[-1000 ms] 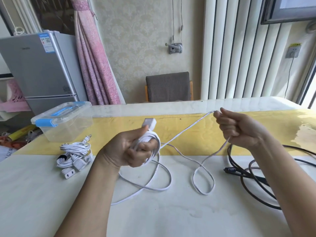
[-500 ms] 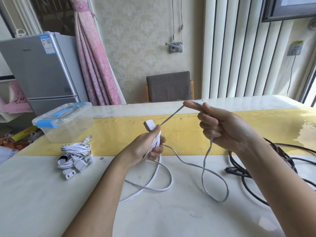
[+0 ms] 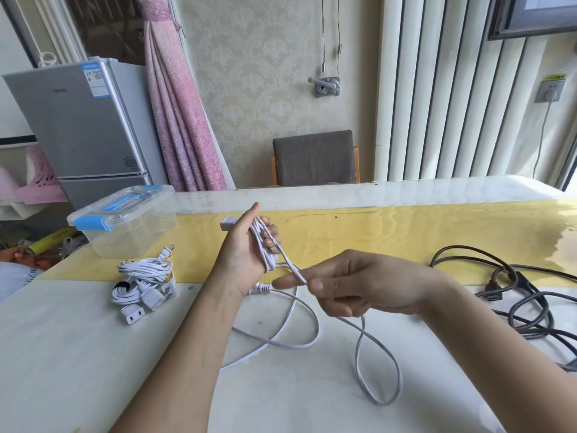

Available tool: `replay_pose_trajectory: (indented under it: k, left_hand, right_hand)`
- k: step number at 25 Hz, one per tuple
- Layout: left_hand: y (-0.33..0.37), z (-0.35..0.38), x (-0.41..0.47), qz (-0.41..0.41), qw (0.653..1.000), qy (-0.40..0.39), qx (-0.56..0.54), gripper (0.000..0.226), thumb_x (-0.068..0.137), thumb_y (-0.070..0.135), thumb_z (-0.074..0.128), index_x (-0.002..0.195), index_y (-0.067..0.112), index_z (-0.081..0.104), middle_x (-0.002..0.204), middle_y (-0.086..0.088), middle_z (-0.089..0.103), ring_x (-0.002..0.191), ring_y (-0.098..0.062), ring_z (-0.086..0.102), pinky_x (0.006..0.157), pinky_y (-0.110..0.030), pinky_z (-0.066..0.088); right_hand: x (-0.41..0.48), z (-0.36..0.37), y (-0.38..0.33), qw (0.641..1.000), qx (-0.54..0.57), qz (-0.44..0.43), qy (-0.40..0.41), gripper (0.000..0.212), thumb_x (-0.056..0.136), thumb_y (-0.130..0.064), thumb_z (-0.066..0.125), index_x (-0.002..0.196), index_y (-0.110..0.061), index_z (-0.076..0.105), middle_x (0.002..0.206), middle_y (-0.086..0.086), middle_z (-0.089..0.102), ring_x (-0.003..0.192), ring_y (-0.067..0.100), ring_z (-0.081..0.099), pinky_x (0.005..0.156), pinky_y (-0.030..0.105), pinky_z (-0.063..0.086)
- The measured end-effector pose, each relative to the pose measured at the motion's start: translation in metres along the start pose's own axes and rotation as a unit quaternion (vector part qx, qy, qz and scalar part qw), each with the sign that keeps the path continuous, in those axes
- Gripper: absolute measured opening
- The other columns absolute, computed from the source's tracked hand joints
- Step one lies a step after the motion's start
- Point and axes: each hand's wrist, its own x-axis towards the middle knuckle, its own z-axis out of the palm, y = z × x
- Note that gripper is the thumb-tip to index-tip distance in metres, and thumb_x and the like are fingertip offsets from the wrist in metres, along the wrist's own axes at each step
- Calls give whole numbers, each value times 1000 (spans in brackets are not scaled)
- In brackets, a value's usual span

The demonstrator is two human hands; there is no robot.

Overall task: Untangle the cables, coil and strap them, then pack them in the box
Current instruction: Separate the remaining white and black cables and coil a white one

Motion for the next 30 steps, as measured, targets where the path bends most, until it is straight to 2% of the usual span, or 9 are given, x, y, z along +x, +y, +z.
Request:
replay_pose_trajectory:
  k: [7,12,16,19,22,24,26,28,30]
  left_hand:
    - [2,-3,3,57,995,-17,-81,14,80,8,44,68,15,38,55,4,32,42,-7,30,40,-17,28]
    - [-1,-2,0,84,995,-32,-32,50,54,32,85,63,21,37,50,9,31,39,-3,29,37,-14,27]
    - [1,1,-2,68,997,-12,-28,29,81,21,58,66,20,34,50,8,31,40,-3,29,39,-14,27]
    - [4,4,-6,52,997,-30,-50,23,79,9,54,68,17,35,53,6,37,43,-5,36,41,-14,33]
    - [7,-4,-11,-108,965,-205,-123,19,88,17,60,75,9,50,52,3,35,41,-8,32,40,-18,28]
    - [14,-11,-19,-174,938,-289,-77,28,98,30,50,82,7,50,50,3,28,39,-7,24,40,-19,19]
    - [12,-13,-24,-219,898,-382,-16,28,101,35,42,83,13,41,48,6,21,38,-4,18,37,-18,15]
    - [10,-14,-26,-269,856,-440,34,27,102,34,38,86,13,42,47,5,20,37,-4,16,35,-18,16]
    - [8,-17,-22,-306,822,-474,75,32,102,36,37,93,9,52,47,4,28,35,-4,16,34,-16,16]
  right_hand:
    - [4,4,9,974,-200,102,31,31,100,-22,47,126,-32,61,52,-10,27,53,14,20,51,22,18]
    - [4,4,10,952,-266,148,44,31,100,-22,47,121,-38,63,56,-3,30,48,11,19,45,17,18]
    - [6,-3,17,947,-266,166,62,31,99,-23,48,118,-39,65,56,-4,33,50,13,21,47,21,19]
    - [6,-10,26,943,-268,184,71,28,98,-24,49,115,-37,67,51,-8,33,52,15,22,47,21,20]
    - [5,-17,31,952,-236,167,99,20,96,-29,55,102,-31,73,53,-6,32,53,16,21,46,20,21]
    - [-1,-28,34,950,-217,146,169,23,88,-39,64,75,-23,74,51,-7,32,50,15,21,45,20,21]
    - [-11,-42,35,946,-155,124,256,41,81,-43,69,53,-17,53,50,-5,29,47,13,19,43,19,20]
    - [-21,-51,32,948,-60,88,299,48,77,-44,66,55,-18,32,54,-2,20,45,11,13,39,16,18]
    - [-27,-62,29,944,77,53,317,45,78,-47,60,58,-21,30,55,-4,17,42,7,11,32,15,16]
